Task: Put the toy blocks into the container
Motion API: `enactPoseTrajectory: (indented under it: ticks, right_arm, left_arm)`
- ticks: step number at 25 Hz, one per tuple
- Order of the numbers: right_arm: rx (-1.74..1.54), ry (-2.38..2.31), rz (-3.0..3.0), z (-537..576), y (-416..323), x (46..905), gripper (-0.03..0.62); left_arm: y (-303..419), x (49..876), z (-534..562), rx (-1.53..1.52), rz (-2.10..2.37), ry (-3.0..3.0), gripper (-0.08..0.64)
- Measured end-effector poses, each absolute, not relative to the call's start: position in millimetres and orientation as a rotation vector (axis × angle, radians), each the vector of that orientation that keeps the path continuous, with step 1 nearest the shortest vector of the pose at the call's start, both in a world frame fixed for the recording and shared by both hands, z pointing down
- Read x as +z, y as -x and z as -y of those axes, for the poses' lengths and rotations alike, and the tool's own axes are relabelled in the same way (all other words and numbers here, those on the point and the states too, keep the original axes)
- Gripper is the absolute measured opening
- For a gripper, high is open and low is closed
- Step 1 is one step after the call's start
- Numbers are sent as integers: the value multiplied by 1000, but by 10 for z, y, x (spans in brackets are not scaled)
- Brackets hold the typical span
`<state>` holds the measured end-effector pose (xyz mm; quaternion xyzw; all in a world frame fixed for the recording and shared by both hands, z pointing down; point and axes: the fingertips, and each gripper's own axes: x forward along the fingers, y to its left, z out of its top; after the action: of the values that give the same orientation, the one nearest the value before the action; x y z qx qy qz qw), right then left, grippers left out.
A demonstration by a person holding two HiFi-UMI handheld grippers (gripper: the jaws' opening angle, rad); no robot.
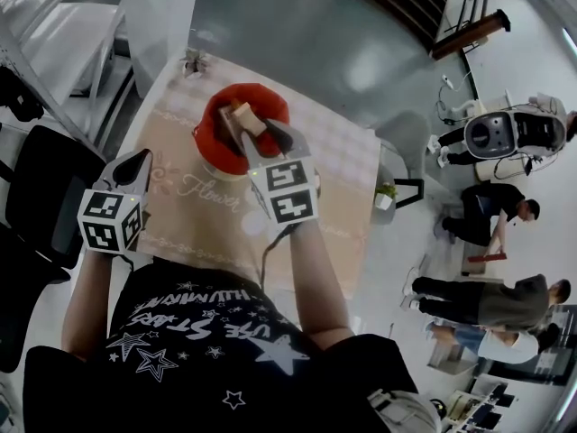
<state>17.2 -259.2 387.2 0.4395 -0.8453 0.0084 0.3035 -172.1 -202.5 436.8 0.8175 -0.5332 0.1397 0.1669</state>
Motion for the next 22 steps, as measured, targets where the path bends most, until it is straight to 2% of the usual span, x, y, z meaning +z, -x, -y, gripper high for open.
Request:
enactPoseTrajectory:
  ticks: [5, 7, 22]
  right_arm:
    - [16, -1217, 2213, 2710, -175, 3895, 156]
    - [6, -1240, 2195, 2748, -185, 3900, 190]
    - [48, -1328, 2134, 2581, -233, 3944, 192]
  left_arm:
    - [1764, 4438, 2086, 404, 1511, -2317, 8]
    - [1777, 4450, 2105, 403, 1510, -2315, 8]
    - [1781, 4530, 2036, 399, 1420, -2347, 8]
